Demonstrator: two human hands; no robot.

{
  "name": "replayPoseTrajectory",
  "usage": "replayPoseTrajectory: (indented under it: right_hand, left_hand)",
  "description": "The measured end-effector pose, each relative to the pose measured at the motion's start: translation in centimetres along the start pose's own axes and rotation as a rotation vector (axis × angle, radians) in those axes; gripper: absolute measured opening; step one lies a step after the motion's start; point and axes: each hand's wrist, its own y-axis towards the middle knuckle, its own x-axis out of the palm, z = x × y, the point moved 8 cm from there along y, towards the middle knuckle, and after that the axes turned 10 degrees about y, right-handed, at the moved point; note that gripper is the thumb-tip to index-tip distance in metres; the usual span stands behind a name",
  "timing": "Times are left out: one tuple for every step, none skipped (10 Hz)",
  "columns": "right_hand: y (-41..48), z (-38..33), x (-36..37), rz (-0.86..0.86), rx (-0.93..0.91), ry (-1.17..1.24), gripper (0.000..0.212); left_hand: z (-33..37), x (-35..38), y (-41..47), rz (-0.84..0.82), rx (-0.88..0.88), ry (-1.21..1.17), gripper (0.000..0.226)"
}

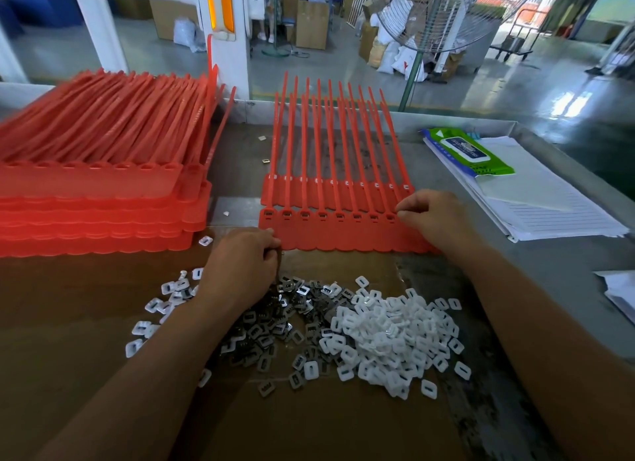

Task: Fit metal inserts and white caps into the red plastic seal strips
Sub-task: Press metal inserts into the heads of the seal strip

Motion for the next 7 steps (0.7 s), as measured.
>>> replayPoseTrajectory:
  right_hand:
    - [-2.0, -3.0, 1.9, -0.152, -0.085, 0.013, 0.019]
    - [-4.1, -5.5, 3.9, -0.306, -0.129, -0.040, 0.017]
    - [-6.1, -7.2, 6.0, -0.441, -0.166, -0.066, 0.006]
    - [-7.3, -8.1, 7.8, -0.516, -0.208, -0.090, 0.012]
    - [-7.6, -8.3, 8.9, -0.534, -0.219, -0.122, 0.016]
    - [-7.7, -8.2, 9.3, -0.532, -0.204, -0.128, 0.013]
    - [-7.6, -8.2, 9.3, -0.519, -0.196, -0.112, 0.010]
  left_hand:
    - [0.0, 0.1, 0.0, -0.006, -0.004, 0.001, 0.027]
    - [0.0, 0.1, 0.0, -0.009, -0.010, 0.002, 0.027]
    - [0.0, 0.1, 0.0, -0.013, -0.009, 0.005, 0.027]
    - [0.0, 0.1, 0.0, -0.016, -0.013, 0.006, 0.027]
    - [-0.1, 0.1, 0.0, -0.013, -0.012, 0.013, 0.026]
    - [0.0, 0.1, 0.0, -0.013, -0.006, 0.019, 0.026]
    - [-0.1, 0.1, 0.1, -0.009, -0.008, 0.017, 0.026]
